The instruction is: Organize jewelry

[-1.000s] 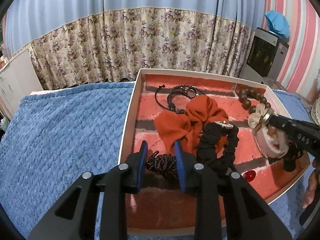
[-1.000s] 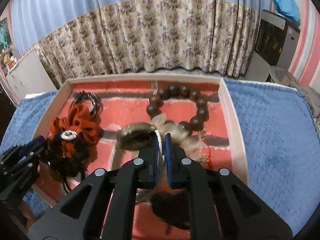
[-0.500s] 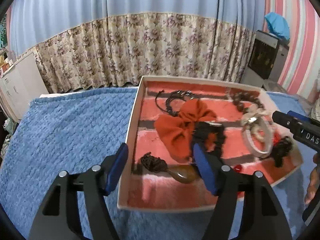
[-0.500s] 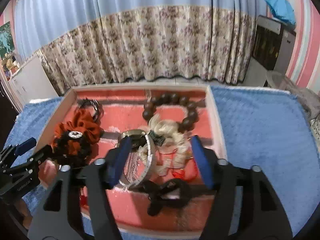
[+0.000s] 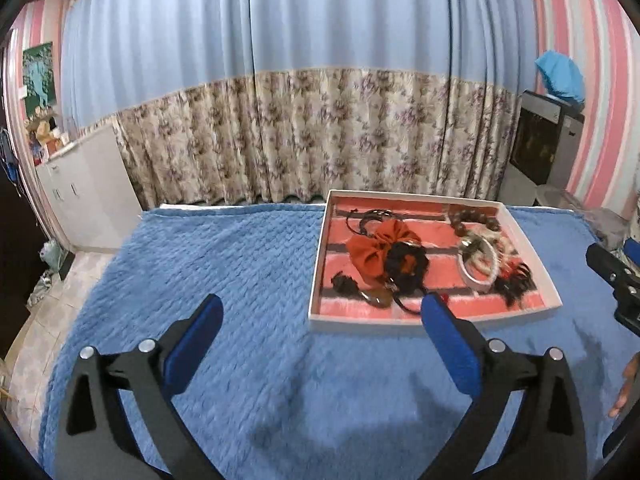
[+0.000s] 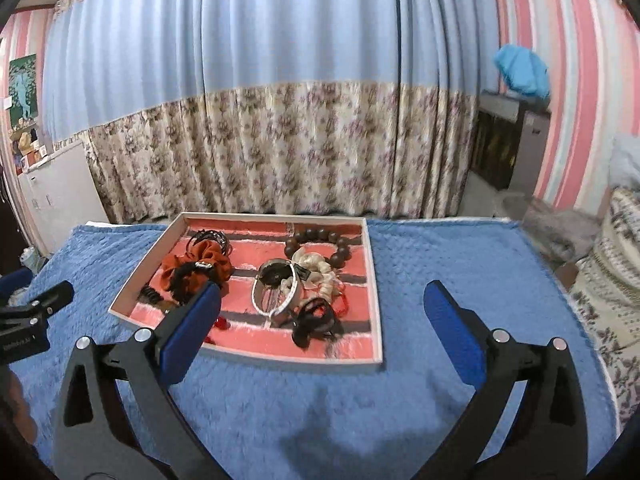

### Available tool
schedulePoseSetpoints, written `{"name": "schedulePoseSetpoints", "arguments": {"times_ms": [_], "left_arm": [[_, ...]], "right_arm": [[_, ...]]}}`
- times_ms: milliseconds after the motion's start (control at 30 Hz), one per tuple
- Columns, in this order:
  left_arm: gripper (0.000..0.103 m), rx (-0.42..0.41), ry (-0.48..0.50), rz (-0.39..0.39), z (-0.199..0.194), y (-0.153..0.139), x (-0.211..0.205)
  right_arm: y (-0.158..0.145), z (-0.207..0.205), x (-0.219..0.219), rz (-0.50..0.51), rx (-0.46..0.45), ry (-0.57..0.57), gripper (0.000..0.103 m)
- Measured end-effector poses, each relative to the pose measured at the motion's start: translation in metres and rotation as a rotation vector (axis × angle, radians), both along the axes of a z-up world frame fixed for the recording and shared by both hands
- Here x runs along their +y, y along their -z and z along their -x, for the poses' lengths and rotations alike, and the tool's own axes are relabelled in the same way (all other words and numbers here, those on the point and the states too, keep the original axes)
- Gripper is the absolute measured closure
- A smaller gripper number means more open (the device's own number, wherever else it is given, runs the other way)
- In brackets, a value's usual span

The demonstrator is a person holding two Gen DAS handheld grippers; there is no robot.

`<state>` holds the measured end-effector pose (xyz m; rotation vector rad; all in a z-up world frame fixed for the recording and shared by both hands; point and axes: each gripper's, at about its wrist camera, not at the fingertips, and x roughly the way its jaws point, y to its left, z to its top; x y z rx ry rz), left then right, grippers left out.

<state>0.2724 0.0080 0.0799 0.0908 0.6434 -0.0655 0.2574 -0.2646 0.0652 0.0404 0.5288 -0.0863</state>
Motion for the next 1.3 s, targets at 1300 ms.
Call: {"name": "schedulePoseSetpoints", "arguments": {"times_ms": [1300], "left_arm": [[0.006,-0.234,0.031,0.031,0.178,0.045,-0.009]], "right_arm": [[0.059,0.183,0.022,0.038,-0.179,0.031,0.004]]}}
